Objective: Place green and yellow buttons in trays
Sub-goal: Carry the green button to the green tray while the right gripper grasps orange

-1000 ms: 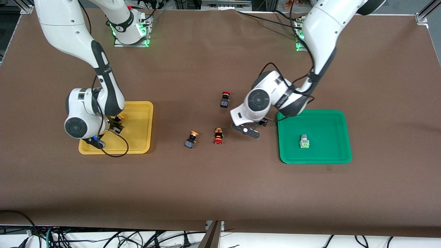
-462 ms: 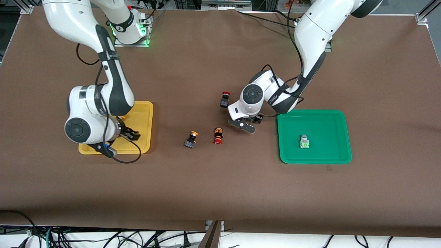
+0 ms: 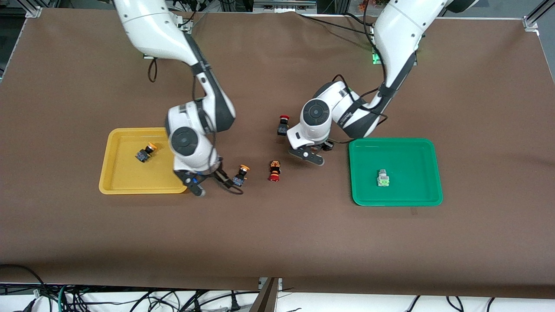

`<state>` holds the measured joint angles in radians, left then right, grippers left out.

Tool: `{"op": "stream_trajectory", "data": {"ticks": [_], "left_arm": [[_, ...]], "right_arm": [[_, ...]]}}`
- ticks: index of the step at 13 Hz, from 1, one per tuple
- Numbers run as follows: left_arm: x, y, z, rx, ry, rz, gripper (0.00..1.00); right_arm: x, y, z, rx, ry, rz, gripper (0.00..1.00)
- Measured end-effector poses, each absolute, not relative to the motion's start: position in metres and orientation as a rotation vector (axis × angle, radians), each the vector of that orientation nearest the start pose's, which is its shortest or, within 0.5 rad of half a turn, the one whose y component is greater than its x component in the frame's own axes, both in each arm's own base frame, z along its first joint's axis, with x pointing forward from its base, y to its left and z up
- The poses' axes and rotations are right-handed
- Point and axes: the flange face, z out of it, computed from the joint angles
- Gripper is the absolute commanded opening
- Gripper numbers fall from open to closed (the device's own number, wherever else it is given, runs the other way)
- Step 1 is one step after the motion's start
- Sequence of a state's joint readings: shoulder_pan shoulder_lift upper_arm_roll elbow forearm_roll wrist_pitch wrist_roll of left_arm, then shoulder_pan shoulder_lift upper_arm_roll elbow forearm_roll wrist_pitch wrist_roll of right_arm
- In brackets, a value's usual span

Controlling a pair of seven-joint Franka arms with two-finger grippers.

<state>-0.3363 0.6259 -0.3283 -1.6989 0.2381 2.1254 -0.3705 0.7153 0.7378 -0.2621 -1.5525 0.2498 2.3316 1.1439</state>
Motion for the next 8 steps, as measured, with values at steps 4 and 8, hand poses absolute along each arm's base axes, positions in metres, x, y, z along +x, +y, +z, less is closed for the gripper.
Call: {"op": "stream_trajectory", "data": {"ticks": [4, 8], "left_arm": [[0.616, -0.24, 0.277, -2.913, 0.591, 0.236, 0.16], [0.648, -0.109, 0.232, -2.824, 0.629, 0.324, 0.56]], "right_arm": [[0.618, 0.358, 0.208, -2.817, 1.183, -0.106, 0.99], [0.604, 0.374, 0.168, -2.85, 1.149, -0.101, 0.35]]}}
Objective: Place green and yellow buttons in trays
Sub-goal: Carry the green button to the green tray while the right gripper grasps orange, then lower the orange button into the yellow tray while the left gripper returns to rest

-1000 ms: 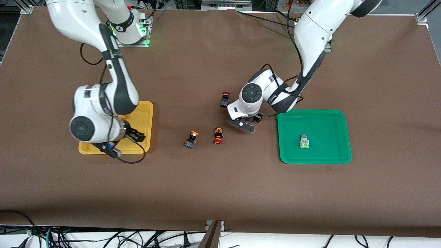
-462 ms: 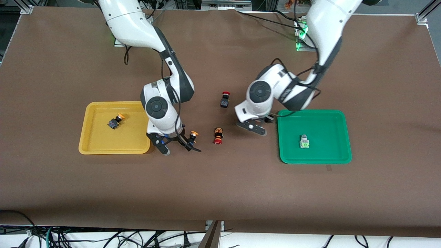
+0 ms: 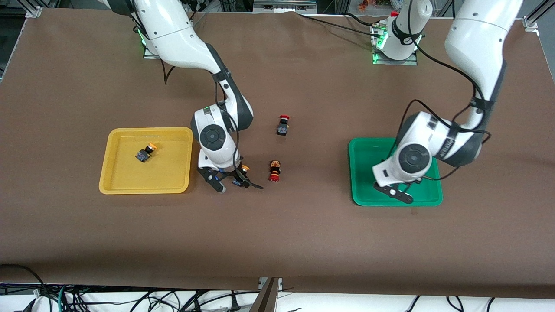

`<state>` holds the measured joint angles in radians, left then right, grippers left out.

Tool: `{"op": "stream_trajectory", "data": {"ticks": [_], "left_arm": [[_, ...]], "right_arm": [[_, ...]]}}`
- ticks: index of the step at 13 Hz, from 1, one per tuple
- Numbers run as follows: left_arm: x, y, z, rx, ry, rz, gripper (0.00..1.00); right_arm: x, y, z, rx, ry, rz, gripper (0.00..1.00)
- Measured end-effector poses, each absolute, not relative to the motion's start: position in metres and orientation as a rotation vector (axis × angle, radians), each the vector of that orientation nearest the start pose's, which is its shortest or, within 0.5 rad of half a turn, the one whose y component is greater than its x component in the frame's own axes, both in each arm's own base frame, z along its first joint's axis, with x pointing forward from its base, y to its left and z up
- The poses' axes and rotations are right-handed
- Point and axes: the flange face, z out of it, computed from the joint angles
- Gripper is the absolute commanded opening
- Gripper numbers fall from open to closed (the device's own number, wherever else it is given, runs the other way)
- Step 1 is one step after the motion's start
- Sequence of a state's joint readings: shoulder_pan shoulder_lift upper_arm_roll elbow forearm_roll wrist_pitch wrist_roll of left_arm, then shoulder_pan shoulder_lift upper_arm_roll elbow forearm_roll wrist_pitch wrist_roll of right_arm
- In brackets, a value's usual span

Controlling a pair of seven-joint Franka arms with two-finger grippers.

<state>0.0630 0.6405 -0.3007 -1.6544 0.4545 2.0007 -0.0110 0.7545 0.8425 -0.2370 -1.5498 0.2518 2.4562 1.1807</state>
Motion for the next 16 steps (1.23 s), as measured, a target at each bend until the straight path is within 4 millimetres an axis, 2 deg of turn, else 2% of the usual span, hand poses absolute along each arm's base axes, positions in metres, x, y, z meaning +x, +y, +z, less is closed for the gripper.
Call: {"op": "stream_trajectory", "data": {"ticks": [1, 2, 4, 6, 7, 9, 11, 13, 14, 15, 16], "left_arm": [[0.65, -0.093, 0.227, -2.834, 0.604, 0.333, 1.0], [0.651, -0.083, 0.224, -2.841, 0.585, 0.343, 1.0], [0.652, -0.08, 0.225, -2.845, 0.579, 0.339, 1.0], [0.659, -0.087, 0.244, -2.851, 0.585, 0.28, 1.0], [0.665, -0.091, 0.269, -2.855, 0.58, 0.218, 1.0], [0.67, -0.102, 0.346, -2.88, 0.545, 0.061, 1.0], [0.666, -0.105, 0.445, -2.934, 0.453, -0.073, 1.0], [0.651, -0.099, 0.539, -3.03, 0.345, -0.094, 1.0], [0.644, -0.092, 0.566, -3.075, 0.294, -0.073, 1.0], [0.638, -0.077, 0.58, -3.111, 0.221, -0.06, 1.0], [0.631, -0.06, 0.583, -3.139, 0.142, -0.034, 1.0]], "right_arm": [[0.605, 0.375, 0.17, -2.845, 1.152, -0.104, 0.0], [0.606, 0.375, 0.173, -2.838, 1.158, -0.109, 0.0], [0.611, 0.372, 0.177, -2.83, 1.167, -0.122, 0.0], [0.618, 0.357, 0.18, -2.867, 1.19, -0.115, 0.0], [0.623, 0.342, 0.186, -2.923, 1.18, -0.082, 0.0], [0.635, 0.302, 0.218, -3.051, 1.071, 0.016, 0.0], [0.643, 0.248, 0.255, -3.147, 0.965, 0.166, 0.0], [0.647, 0.193, 0.271, -3.197, 0.842, 0.25, 0.0], [0.642, 0.174, 0.267, -3.201, 0.808, 0.261, 0.0], [0.636, 0.16, 0.256, -3.192, 0.796, 0.214, 0.0], [0.625, 0.146, 0.24, -3.178, 0.793, 0.138, 0.0]]}}
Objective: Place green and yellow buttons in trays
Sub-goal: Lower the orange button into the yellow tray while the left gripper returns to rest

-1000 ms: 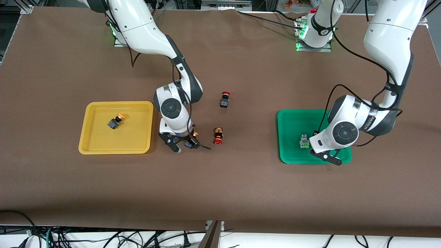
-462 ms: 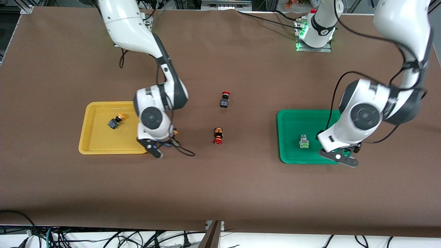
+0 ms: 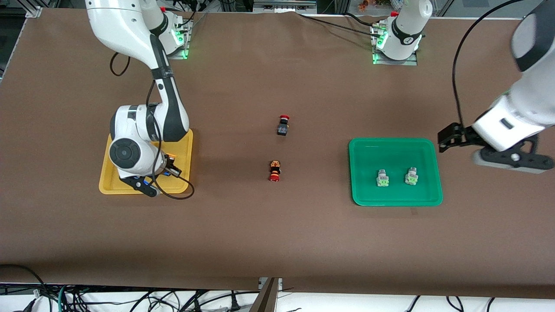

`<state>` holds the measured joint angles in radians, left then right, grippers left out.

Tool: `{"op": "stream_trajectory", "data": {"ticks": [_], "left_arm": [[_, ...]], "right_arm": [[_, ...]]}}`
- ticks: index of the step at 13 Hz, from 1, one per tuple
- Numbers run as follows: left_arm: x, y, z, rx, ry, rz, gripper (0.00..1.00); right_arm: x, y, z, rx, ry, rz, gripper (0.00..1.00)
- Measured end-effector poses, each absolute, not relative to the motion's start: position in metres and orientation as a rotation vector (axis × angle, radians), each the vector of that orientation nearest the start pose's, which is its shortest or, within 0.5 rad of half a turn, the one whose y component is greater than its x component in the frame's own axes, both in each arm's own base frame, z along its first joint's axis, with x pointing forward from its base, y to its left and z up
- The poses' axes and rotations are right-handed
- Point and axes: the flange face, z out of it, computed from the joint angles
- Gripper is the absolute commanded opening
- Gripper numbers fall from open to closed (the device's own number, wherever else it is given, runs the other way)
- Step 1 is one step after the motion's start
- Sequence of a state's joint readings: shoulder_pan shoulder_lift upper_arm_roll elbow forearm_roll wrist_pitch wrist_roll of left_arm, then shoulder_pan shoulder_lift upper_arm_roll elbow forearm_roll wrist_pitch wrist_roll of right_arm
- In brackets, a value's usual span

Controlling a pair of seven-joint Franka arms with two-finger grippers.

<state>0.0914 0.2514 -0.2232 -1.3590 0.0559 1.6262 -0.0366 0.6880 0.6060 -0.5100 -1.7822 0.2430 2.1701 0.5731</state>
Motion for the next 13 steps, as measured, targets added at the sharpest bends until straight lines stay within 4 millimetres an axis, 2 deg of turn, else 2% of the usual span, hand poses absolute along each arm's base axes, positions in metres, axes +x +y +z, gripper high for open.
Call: {"op": "stream_trajectory", "data": {"ticks": [1, 2, 3, 5, 8, 10, 13], "left_arm": [[0.62, -0.047, 0.582, -3.151, 0.082, -0.008, 1.0], [0.609, -0.04, 0.582, -3.15, 0.049, 0.011, 1.0], [0.596, -0.036, 0.583, -3.147, 0.033, 0.022, 1.0], [0.581, -0.039, 0.587, -3.136, 0.029, 0.022, 1.0], [0.579, -0.043, 0.587, -3.094, 0.048, 0.01, 1.0], [0.579, -0.043, 0.586, -3.094, 0.049, 0.009, 1.0], [0.579, -0.043, 0.586, -3.094, 0.05, 0.005, 1.0]], "right_arm": [[0.61, 0.136, 0.223, -3.169, 0.788, 0.077, 0.13], [0.599, 0.131, 0.21, -3.171, 0.779, 0.058, 0.99], [0.591, 0.131, 0.202, -3.176, 0.768, 0.057, 1.0], [0.588, 0.14, 0.2, -3.179, 0.742, 0.048, 1.0], [0.594, 0.153, 0.219, -3.172, 0.719, 0.084, 1.0], [0.606, 0.163, 0.252, -3.171, 0.709, 0.183, 1.0], [0.63, 0.156, 0.324, -3.167, 0.668, 0.245, 1.0]]}}
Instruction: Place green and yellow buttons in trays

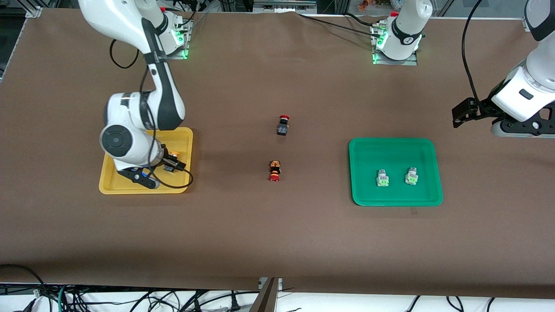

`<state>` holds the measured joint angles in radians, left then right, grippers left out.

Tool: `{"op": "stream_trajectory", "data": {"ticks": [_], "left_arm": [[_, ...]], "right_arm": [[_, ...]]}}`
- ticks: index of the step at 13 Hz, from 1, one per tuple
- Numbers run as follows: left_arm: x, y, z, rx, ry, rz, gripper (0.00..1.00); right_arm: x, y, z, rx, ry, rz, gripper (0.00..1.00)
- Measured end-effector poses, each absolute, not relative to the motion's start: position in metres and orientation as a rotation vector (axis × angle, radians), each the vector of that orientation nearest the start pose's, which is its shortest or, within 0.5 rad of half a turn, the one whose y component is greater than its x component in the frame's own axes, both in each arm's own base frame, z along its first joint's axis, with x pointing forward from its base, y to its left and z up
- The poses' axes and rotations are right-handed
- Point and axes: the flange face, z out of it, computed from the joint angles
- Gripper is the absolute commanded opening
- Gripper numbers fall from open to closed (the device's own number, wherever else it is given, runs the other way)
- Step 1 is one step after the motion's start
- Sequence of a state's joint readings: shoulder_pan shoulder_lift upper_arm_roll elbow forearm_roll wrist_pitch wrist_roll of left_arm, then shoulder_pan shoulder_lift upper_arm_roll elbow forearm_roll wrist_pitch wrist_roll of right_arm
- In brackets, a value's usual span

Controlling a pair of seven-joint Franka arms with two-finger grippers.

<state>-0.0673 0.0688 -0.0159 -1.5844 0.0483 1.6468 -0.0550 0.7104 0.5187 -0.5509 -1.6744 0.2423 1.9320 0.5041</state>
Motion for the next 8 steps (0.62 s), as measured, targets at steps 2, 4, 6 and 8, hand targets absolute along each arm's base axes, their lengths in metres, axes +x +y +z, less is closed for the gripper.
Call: {"op": "stream_trajectory", "data": {"ticks": [2, 4, 6, 8], "left_arm": [[0.579, -0.045, 0.586, -3.094, 0.054, 0.002, 1.0], [0.579, -0.046, 0.586, -3.094, 0.058, 0.001, 1.0], [0.579, -0.049, 0.586, -3.094, 0.068, 0.0, 1.0], [0.579, -0.05, 0.586, -3.094, 0.077, 0.0, 1.0]], "right_arm": [[0.636, 0.136, 0.372, -3.166, 0.62, 0.278, 1.0], [0.636, 0.11, 0.425, -3.156, 0.567, 0.303, 1.0], [0.63, 0.084, 0.476, -3.134, 0.536, 0.312, 1.0], [0.621, 0.069, 0.508, -3.119, 0.493, 0.297, 1.0]]}}
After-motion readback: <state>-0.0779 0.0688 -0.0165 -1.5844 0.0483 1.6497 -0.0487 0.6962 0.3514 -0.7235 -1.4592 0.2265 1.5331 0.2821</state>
